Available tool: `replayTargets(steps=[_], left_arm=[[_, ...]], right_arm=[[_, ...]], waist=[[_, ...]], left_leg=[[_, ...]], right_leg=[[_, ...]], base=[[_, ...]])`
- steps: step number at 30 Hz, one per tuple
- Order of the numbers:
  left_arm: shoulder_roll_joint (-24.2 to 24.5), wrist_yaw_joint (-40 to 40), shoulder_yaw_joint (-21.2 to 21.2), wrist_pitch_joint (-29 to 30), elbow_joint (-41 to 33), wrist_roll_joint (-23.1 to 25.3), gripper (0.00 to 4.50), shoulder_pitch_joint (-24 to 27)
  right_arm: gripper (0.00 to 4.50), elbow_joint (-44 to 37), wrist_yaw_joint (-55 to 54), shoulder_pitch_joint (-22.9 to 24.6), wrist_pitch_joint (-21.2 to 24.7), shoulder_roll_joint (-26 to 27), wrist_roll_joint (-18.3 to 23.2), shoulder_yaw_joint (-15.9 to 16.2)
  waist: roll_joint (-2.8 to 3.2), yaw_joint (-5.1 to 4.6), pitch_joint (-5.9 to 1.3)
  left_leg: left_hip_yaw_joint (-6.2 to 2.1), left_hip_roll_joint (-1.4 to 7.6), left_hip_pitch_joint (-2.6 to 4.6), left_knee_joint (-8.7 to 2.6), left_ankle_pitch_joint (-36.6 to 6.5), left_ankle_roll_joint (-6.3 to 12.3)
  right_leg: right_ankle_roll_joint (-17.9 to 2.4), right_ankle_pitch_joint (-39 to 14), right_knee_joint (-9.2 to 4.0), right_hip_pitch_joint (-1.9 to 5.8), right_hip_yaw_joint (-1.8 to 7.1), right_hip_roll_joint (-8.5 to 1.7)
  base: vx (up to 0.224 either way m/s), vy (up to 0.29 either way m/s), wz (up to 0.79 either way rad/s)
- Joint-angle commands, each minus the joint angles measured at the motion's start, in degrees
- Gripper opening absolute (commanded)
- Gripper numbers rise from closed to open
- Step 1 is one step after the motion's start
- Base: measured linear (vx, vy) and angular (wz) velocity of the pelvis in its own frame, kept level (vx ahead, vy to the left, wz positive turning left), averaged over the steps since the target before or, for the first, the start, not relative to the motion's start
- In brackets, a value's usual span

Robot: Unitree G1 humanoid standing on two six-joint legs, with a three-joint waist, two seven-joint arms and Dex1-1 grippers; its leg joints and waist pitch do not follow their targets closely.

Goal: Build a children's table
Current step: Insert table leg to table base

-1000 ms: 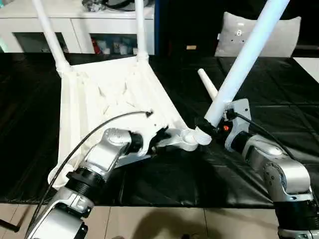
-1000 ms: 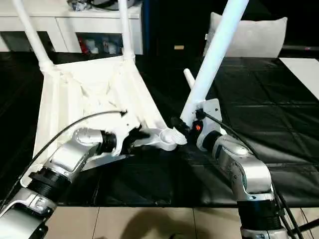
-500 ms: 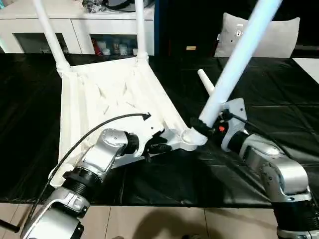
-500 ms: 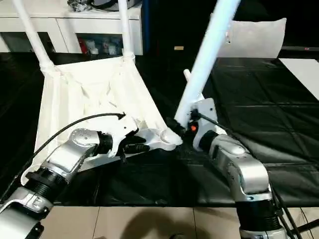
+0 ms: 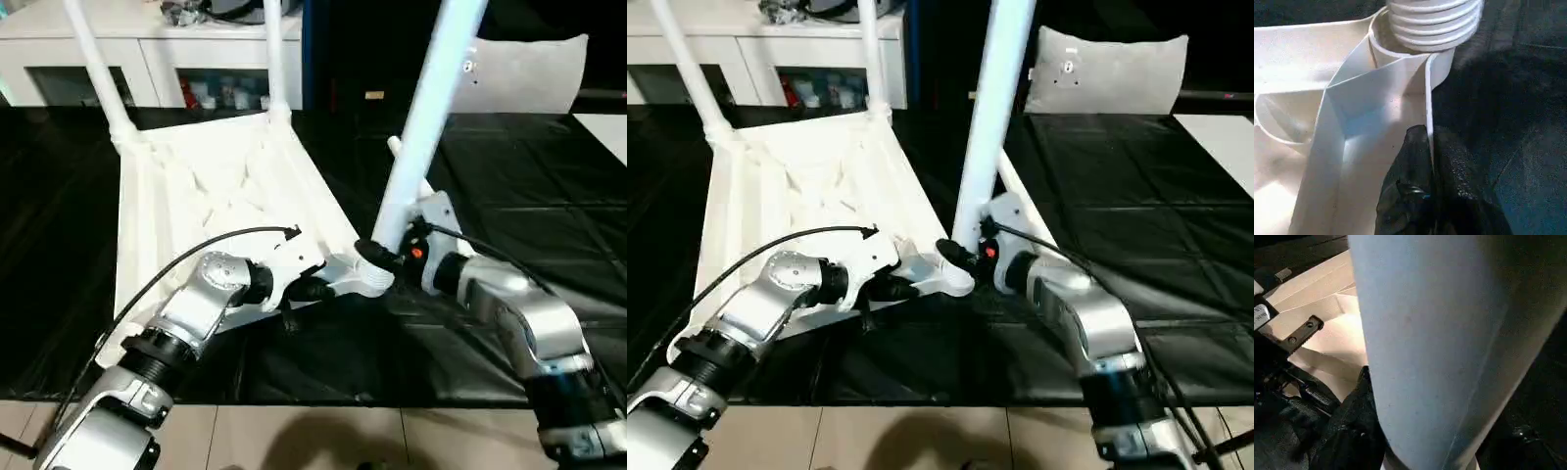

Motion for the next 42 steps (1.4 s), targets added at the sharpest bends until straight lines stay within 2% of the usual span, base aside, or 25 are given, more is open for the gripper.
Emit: replayTargets(steps=[1,2,3,4,6,7,10,17,23,25,26,29,30,32,33,34,36,37,38,39,42], left_arm=[[1.66,-3.86,-2.25,-2.85,-0.98,1.39,0.0,1.34],[1.92,-4.62,-2.54,-3.7,-1.16,1.38,0.0,1.47],[2.27,-5.08,-2.82,-3.81,-1.49,1.44,0.0,1.64],[2.75,-5.74,-3.2,-4.22,-1.71,1.53,0.0,1.78],[3.06,-6.23,-3.44,-4.63,-1.63,1.58,0.0,1.82],[3.35,-6.85,-3.67,-5.35,-1.38,1.69,0.0,1.79],[3.58,-7.5,-3.78,-6.22,-0.99,1.83,0.0,1.73],[3.69,-7.83,-3.84,-8.06,0.6,2.53,0.0,1.08],[3.48,-7.8,-3.61,-8.07,1.04,2.42,0.0,0.91],[3.38,-7.53,-3.41,-7.89,1.37,2.45,0.0,0.8],[3.21,-7.26,-3.05,-7.7,1.6,2.34,0.0,0.79],[3.01,-7.05,-2.73,-7.62,1.88,2.27,0.0,0.78],[3.01,-7.08,-2.73,-7.65,2.03,2.31,0.0,0.72],[3.04,-7.13,-2.73,-7.84,2.46,2.43,0.0,0.49],[3.04,-7.13,-2.73,-7.84,2.46,2.43,0.0,0.49],[3.06,-7.22,-2.77,-8.01,2.78,2.52,0.0,0.3],[3.1,-7.45,-2.87,-8.18,2.98,2.58,0.0,0.15],[3.11,-7.79,-3.0,-8.38,3.16,2.63,0.0,0.0],[3.11,-8.06,-3.1,-8.54,3.3,2.67,0.0,-0.12],[3.11,-8.27,-3.21,-8.75,3.46,2.79,0.0,-0.25],[3.21,-8.86,-3.43,-9.21,3.73,3.03,0.0,-0.53]], right_arm=[[1.9,1.76,1.56,-0.9,-0.95,-0.54,-1.22,0.9],[1.9,2.12,1.92,-1.03,-1.18,-0.56,-1.38,1.06],[1.9,2.69,2.66,-1.22,-1.35,-0.72,-1.54,1.38],[1.9,3.44,3.81,-1.48,-1.34,-1.08,-1.71,1.93],[1.9,3.99,4.8,-1.68,-1.17,-1.48,-1.86,2.49],[1.9,4.6,5.91,-1.87,-1.06,-1.91,-1.99,3.22],[1.9,5.38,7.69,-2.16,-0.31,-2.43,-1.87,4.42],[1.9,7.73,11.41,-2.38,-1.06,-2.46,-1.68,4.98],[1.9,10.97,10.65,-1.51,-1.27,-0.39,1.61,0.61],[1.9,11.39,10.43,-0.05,-1.62,0.19,2.8,-1.03],[1.9,11.4,10.52,1.67,-2.16,0.73,3.7,-2.24],[1.9,11.33,10.68,4.16,-3.66,1.04,3.66,-2.82],[1.9,10.96,10.77,5.37,-4.5,0.85,3.14,-2.51],[1.9,9.64,10.61,7.68,-7.04,-0.37,0.67,-0.52],[1.9,9.64,10.61,7.68,-7.04,-0.37,0.67,-0.52],[1.9,8.75,10.68,8.52,-8.61,-1.46,-1.39,1.16],[1.9,7.87,11.48,9.0,-9.8,-2.93,-3.47,3.34],[1.9,7.8,12.06,8.88,-10.17,-3.52,-4.3,4.21],[1.9,7.89,12.55,8.68,-10.33,-3.82,-4.72,4.67],[1.9,8.29,13.27,8.22,-10.46,-3.98,-4.91,5.01],[1.9,9.84,15.25,6.6,-10.5,-4.23,-5.02,5.75]], waist=[[-0.54,0.22,-4.63],[-0.45,0.28,-4.69],[-0.76,0.24,-4.64],[-0.46,0.43,-4.66],[-0.52,0.39,-4.57],[-0.83,0.24,-4.48],[-0.65,0.33,-4.53],[-0.74,0.35,-4.59],[-0.98,0.33,-4.59],[-0.94,0.43,-4.71],[-0.64,0.52,-4.73],[-0.82,0.67,-4.76],[-0.44,0.79,-4.7],[-0.39,0.81,-4.58],[-0.51,0.87,-4.56],[-0.33,0.77,-4.27],[-0.41,0.72,-4.14],[0.05,0.74,-3.94],[-0.16,0.58,-3.98],[-0.03,0.51,-3.98],[-0.01,0.43,-4.09]], left_leg=[[0.36,0.25,0.04,-3.42,-9.25,2.5],[0.43,0.32,0.23,-3.42,-9.36,2.45],[0.49,0.33,0.17,-3.42,-9.23,2.47],[0.43,0.43,0.31,-3.47,-9.13,2.44],[0.41,0.41,0.27,-3.55,-9.69,2.32],[0.46,0.4,0.25,-3.58,-10.5,2.11],[0.35,0.45,0.32,-3.62,-10.77,1.92],[0.37,0.47,0.34,-3.63,-10.85,1.82],[0.29,0.48,0.52,-3.73,-12.7,1.45],[0.29,0.52,0.47,-3.72,-12.04,1.55],[0.27,0.53,0.51,-3.73,-12.14,1.53],[0.32,0.57,0.51,-3.77,-12.12,1.64],[0.28,0.55,0.56,-3.84,-12.58,1.56],[0.31,0.51,0.64,-3.93,-13.38,1.48],[0.33,0.51,0.74,-3.94,-13.72,1.46],[0.26,0.37,1.0,-4.12,-16.24,0.94],[0.21,0.28,1.38,-4.16,-18.78,0.78],[0.08,0.26,1.37,-4.24,-19.41,0.67],[0.03,0.23,1.43,-4.26,-19.98,0.64],[-0.06,0.22,1.59,-4.23,-20.89,0.6],[-0.15,0.3,1.41,-4.32,-20.6,0.83]], right_leg=[[-10.61,-16.22,-3.98,3.64,2.03,-2.6],[-10.83,-15.91,-3.92,3.51,2.05,-2.55],[-10.88,-15.71,-3.92,3.55,2.09,-2.54],[-11.19,-15.34,-3.77,3.5,2.09,-2.55],[-11.27,-15.33,-3.73,3.58,2.04,-2.47],[-10.98,-16.54,-3.89,3.57,2.03,-2.52],[-10.49,-17.62,-3.92,3.56,2.04,-2.6],[-10.95,-16.29,-3.86,3.5,2.06,-2.56],[-10.61,-18.69,-4.14,3.46,1.95,-2.63],[-10.82,-17.59,-4.07,3.49,1.99,-2.65],[-10.92,-17.49,-4.04,3.49,1.95,-2.66],[-11.07,-16.89,-4.09,3.49,1.94,-2.7],[-10.94,-17.67,-4.17,3.48,1.9,-2.69],[-10.44,-18.72,-4.46,3.4,1.87,-2.62],[-10.19,-19.27,-4.6,3.36,1.86,-2.63],[-9.42,-22.36,-4.92,3.31,1.76,-2.52],[-8.3,-26.24,-5.28,3.17,1.67,-2.51],[-7.85,-27.52,-5.42,3.09,1.65,-2.6],[-7.2,-28.72,-5.69,3.03,1.55,-2.48],[-6.86,-29.67,-5.85,2.89,1.49,-2.51],[-7.45,-27.78,-5.63,2.96,1.55,-2.47]], base=[[0.0,0.0,0.0],[0.0,0.0,0.0],[0.0,0.0,0.0],[0.0,0.0,0.0],[0.0,0.0,0.0],[0.0,0.0,0.0],[0.0,0.0,0.0],[0.0,0.0,0.0],[0.0,0.0,0.0],[0.0,0.0,0.0],[0.0,0.0,0.0],[0.0,0.0,0.0],[0.0,0.0,0.0],[0.0,0.0,0.0],[0.0,0.0,0.0],[0.0,0.0,0.0],[0.0,0.0,0.0],[0.0,0.0,0.0],[0.0,0.0,0.0],[0.0,0.0,0.0],[0.0,0.0,0.0]])
